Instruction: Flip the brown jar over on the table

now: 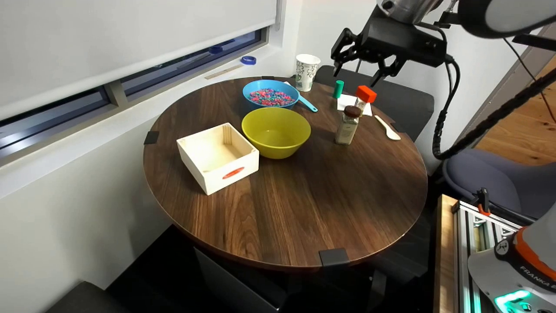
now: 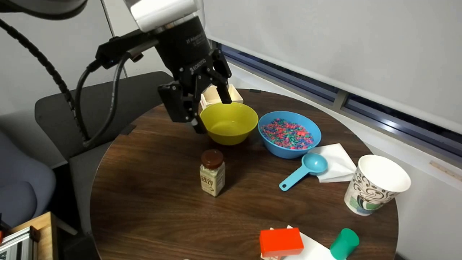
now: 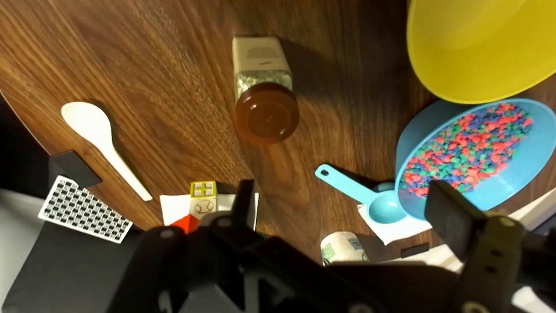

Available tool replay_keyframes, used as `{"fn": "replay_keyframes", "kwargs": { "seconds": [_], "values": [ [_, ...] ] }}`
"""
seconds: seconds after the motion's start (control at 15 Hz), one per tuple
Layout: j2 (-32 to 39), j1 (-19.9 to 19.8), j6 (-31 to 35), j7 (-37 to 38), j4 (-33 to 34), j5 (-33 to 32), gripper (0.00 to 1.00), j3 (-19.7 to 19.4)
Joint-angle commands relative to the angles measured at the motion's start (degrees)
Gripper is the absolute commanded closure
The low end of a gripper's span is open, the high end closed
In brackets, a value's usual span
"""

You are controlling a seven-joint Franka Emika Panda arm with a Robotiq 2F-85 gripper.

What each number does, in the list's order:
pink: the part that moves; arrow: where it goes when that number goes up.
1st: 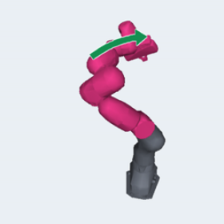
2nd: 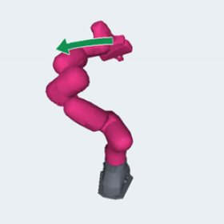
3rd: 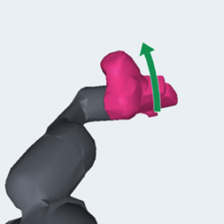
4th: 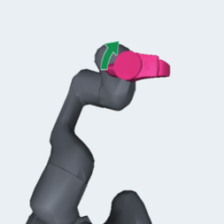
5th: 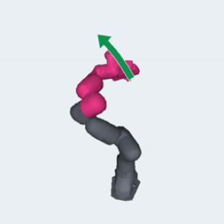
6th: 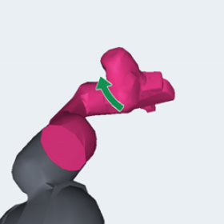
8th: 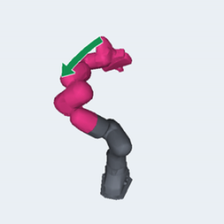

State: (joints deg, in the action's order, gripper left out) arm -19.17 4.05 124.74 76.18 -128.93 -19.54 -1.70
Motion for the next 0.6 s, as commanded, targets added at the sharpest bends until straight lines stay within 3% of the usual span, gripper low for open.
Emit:
{"fn": "replay_keyframes", "kwargs": {
  "seconds": [0.0,0.07,0.13,0.53],
  "values": [
    [-0.35,-2.57,-6.58,-6.31,3.21,9.21,0.00,1.27],
    [-0.24,-3.16,-8.64,-7.11,4.11,10.56,0.00,1.48],
    [-0.27,-4.26,-5.13,-5.59,2.66,7.93,0.00,2.69],
    [-0.13,-5.48,-5.66,-5.93,3.10,8.03,0.00,3.74]
  ]
}}
